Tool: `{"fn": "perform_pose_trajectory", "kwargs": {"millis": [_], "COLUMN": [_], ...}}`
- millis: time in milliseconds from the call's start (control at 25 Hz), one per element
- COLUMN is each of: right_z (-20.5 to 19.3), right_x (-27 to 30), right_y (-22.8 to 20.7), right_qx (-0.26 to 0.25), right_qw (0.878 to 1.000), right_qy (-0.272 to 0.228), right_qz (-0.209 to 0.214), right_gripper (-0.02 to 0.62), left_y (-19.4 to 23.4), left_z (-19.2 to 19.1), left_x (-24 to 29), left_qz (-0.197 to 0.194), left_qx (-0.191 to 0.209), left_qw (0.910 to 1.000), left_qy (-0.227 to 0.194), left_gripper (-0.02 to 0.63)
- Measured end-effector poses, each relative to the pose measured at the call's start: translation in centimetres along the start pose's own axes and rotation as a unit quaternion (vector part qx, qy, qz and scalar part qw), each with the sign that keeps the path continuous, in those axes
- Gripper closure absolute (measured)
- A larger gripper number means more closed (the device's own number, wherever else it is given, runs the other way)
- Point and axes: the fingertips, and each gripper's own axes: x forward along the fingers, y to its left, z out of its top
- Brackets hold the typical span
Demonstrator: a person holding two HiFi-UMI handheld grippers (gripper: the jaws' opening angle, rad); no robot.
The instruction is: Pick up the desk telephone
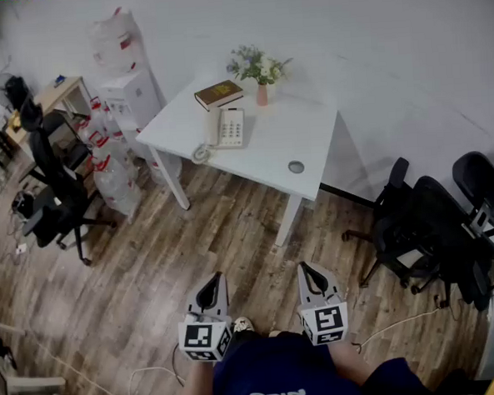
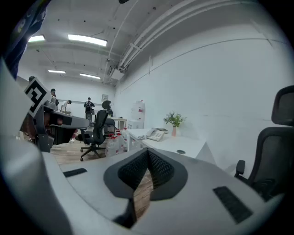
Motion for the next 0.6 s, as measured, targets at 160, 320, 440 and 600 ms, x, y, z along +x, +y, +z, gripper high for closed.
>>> {"fn": "perform_pose_trajectory", "kwargs": {"millis": [160,320,440,600], "right_z": [0.1,0.6,0.9,1.3], "right_x": [0.1,0.8,1.5,2.2], "right_y": [-0.2,0.3,1.1,1.3], "right_qx": [0.003,0.005,0.004,0.017], "right_qw": [1.000,1.000,1.000,0.999], "right_qy": [-0.005,-0.008,-0.017,-0.030], "right_qz": [-0.014,-0.023,-0.022,-0.033], "right_gripper": [0.574,0.574,0.574,0.572], "left_y": [1.6,2.9,4.1,5.8], "left_z": [-0.1,0.4,0.8,0.9], "left_x": [-0.6,-0.6,-0.3,0.4], "left_qz": [0.018,0.015,0.010,0.004], "left_qx": [-0.002,-0.005,-0.007,-0.013], "left_qw": [0.9998,0.9998,0.9996,0.9994], "left_qy": [-0.003,-0.013,-0.025,-0.033], "left_gripper": [0.589,0.589,0.589,0.589]}}
